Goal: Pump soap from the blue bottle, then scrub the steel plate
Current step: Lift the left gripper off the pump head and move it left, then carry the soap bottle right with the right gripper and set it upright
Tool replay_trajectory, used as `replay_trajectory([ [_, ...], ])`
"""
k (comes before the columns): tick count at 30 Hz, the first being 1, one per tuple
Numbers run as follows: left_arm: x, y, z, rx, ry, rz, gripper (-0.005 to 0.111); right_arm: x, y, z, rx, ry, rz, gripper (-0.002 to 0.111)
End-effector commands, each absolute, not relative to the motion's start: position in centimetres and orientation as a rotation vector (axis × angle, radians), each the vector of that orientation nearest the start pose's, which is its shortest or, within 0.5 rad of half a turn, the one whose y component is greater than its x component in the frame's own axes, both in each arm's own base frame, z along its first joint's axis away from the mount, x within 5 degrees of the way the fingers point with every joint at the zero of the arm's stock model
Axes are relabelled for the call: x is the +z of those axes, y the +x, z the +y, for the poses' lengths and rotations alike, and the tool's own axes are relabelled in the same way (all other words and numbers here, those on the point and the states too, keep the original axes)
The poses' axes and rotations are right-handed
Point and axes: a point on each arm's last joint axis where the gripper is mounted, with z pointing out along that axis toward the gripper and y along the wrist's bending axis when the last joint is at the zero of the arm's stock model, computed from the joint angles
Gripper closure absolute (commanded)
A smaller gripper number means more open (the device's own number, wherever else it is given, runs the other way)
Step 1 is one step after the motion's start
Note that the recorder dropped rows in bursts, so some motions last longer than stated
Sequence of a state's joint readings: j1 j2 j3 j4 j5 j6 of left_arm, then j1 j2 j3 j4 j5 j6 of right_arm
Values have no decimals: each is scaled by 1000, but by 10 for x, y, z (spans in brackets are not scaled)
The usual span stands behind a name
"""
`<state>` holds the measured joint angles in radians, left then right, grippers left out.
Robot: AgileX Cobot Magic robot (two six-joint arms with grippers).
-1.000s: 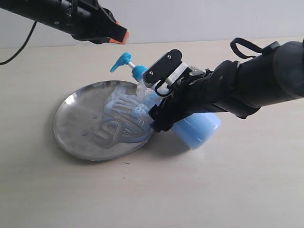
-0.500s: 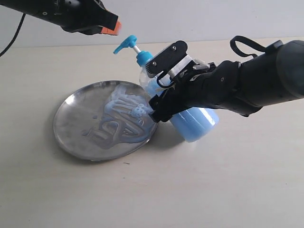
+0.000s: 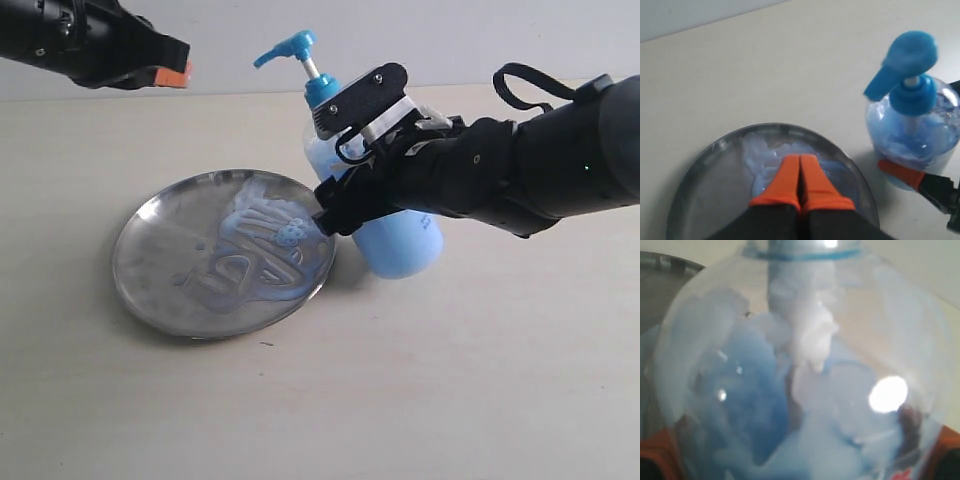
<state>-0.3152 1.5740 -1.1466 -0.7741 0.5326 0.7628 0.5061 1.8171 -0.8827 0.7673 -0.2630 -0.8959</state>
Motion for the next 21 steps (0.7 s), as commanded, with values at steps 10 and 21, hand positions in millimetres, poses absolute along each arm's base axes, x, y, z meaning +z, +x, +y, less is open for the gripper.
replay_trajectory([
  [10,297,296,-123,-538,511,2178,107,180,336,139,-8,-457,2068,108],
  [21,286,279,-108,-445,408,2143,107,187,337,141,52,-410,2023,108],
])
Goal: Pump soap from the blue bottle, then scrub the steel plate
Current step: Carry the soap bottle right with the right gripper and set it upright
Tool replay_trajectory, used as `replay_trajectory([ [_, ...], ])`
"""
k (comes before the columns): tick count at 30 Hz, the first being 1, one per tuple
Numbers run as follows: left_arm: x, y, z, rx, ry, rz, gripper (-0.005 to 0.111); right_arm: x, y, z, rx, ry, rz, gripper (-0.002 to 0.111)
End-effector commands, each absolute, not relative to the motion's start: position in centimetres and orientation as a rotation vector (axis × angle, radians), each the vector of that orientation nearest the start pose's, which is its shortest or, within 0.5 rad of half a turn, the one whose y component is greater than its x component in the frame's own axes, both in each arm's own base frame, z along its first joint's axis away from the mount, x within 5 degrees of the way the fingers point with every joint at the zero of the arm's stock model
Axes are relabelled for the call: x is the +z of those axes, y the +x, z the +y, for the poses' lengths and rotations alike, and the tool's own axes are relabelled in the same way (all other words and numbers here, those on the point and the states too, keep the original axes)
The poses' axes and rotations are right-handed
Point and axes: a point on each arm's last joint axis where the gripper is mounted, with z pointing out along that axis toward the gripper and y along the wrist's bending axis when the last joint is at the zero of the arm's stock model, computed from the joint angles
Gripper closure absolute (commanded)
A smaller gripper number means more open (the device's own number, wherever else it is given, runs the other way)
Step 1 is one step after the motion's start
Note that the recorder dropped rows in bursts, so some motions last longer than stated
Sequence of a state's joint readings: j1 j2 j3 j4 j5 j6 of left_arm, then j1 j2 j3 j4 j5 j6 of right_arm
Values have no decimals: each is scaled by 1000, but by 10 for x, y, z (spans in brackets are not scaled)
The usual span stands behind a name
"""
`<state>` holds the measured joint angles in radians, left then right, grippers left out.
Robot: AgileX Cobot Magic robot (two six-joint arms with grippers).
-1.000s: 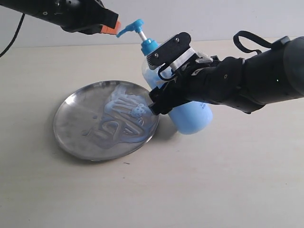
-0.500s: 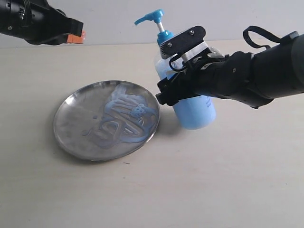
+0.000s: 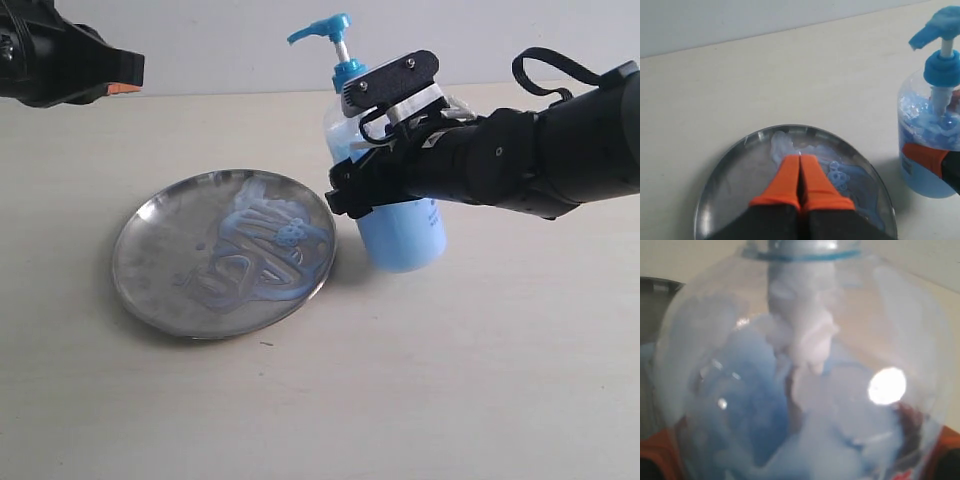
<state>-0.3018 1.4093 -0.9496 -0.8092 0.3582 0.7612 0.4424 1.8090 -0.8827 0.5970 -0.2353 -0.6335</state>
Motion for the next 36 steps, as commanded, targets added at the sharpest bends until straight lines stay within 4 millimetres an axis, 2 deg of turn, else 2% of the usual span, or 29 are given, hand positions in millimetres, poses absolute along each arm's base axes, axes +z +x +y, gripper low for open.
replay_trajectory([
  [1,285,278,-107,-445,408,2147,107,188,337,141,50,-407,2017,108],
  [4,284,276,-107,-448,411,2152,107,195,338,137,43,-392,1995,108],
  [10,281,272,-109,-477,438,2182,107,208,344,111,62,-244,1988,108],
  [14,281,272,-109,-486,436,2186,107,208,346,102,89,-231,2006,108],
  [21,280,270,-110,-505,450,2200,107,212,348,106,169,-215,1955,108],
  [27,279,268,-112,-526,469,2219,107,200,351,108,179,-218,1968,108],
  [32,283,265,-109,-516,441,2192,107,200,352,113,237,-229,1941,108],
  [36,279,259,-104,-469,435,2178,107,199,354,104,229,-202,1948,108],
])
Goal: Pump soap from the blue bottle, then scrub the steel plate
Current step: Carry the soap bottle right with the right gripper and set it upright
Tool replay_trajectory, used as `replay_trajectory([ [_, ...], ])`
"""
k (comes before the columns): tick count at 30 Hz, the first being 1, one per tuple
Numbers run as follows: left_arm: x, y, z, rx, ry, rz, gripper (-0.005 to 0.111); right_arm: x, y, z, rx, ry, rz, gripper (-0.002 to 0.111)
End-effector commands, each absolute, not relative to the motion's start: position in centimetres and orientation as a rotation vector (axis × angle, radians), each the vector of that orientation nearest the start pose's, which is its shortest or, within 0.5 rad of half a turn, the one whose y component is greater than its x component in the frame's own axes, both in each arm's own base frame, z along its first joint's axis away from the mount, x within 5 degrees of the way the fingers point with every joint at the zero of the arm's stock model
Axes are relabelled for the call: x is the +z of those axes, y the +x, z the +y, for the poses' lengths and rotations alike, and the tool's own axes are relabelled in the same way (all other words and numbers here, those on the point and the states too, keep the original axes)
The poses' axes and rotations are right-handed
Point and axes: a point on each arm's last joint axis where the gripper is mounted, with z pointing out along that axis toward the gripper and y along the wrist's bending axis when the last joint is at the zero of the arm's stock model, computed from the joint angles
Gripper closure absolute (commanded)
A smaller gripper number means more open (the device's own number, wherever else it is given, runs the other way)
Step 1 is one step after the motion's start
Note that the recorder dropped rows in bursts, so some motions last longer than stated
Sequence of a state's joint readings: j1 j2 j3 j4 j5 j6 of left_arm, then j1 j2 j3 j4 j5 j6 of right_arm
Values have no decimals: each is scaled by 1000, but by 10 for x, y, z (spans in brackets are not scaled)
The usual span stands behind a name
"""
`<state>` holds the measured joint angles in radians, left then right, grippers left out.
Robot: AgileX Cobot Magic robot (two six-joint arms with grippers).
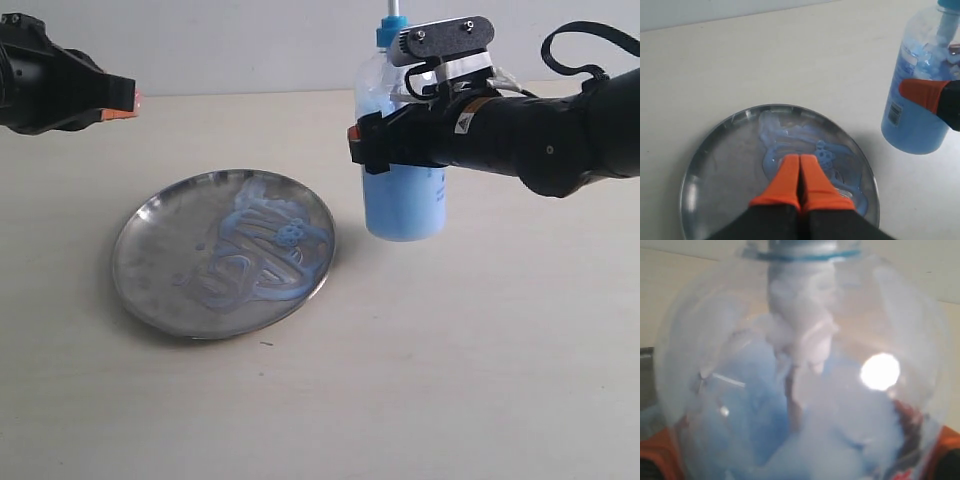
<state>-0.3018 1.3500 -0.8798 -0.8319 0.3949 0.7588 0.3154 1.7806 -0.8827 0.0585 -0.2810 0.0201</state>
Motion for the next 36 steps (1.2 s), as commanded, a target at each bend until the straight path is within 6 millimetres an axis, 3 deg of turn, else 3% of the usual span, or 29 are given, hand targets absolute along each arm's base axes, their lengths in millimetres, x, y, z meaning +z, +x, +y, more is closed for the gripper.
replay_trajectory([
  [1,277,257,-103,-464,437,2181,107,199,355,100,224,-190,1949,108],
  [8,271,255,-92,-423,389,2191,107,194,358,78,203,-145,1970,108],
  [12,273,257,-84,-408,358,2188,107,192,354,81,260,-161,1953,108],
  [28,274,253,-85,-432,366,2193,107,196,352,87,322,-222,1872,108],
  [36,275,251,-86,-446,378,2199,107,173,358,90,342,-231,1888,108],
])
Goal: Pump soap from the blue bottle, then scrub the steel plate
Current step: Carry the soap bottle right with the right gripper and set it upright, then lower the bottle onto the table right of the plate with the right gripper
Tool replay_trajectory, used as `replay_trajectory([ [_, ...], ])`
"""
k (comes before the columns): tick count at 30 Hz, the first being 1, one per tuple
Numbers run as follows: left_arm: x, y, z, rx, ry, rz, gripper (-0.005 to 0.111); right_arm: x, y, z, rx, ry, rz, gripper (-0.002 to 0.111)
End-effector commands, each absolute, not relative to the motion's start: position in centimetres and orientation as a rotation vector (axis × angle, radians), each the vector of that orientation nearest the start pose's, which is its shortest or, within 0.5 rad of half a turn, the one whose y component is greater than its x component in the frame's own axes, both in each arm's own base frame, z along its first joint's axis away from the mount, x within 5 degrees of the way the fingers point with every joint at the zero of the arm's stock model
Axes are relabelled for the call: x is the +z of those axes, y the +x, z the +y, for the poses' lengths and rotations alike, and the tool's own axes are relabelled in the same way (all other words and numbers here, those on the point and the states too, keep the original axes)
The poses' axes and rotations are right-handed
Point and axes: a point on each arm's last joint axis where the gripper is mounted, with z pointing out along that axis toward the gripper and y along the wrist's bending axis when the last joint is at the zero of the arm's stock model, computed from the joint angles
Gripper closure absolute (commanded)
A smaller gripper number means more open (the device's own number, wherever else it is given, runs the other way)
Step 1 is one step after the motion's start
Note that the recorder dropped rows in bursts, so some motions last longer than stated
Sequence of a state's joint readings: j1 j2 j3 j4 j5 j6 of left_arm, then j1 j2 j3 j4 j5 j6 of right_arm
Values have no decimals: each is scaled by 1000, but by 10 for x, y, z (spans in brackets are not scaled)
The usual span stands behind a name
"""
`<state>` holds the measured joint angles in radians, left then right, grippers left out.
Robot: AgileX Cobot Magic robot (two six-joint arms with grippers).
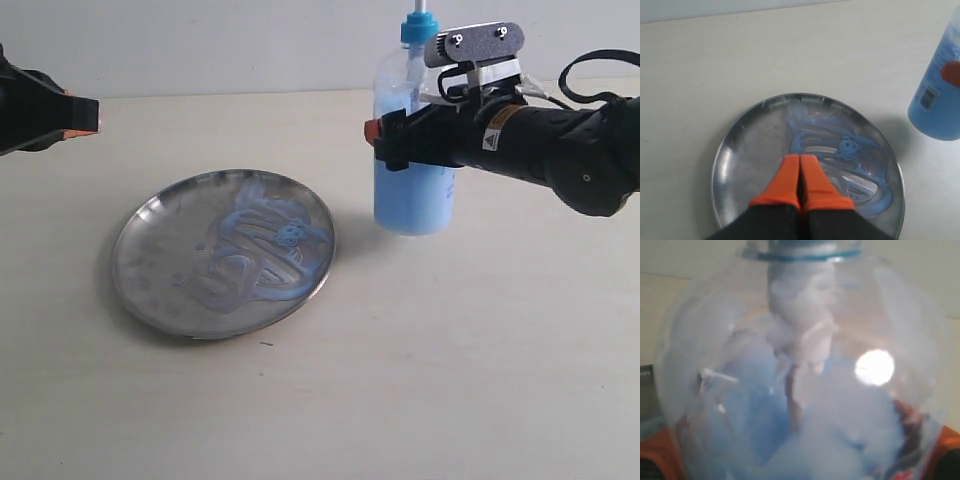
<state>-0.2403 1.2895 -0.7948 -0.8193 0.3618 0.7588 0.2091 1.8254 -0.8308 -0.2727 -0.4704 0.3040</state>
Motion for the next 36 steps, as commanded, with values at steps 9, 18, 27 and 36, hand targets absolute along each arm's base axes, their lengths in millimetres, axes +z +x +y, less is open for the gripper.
replay_trajectory([
  [9,281,247,-85,-448,380,2177,107,148,362,92,326,-292,1896,108],
  [18,280,246,-86,-462,402,2193,107,114,369,85,156,-329,1900,108],
  [27,279,244,-88,-478,429,2208,107,83,373,80,89,-306,1881,108],
  [36,278,242,-89,-494,458,2222,107,84,375,78,78,-262,1880,71],
])
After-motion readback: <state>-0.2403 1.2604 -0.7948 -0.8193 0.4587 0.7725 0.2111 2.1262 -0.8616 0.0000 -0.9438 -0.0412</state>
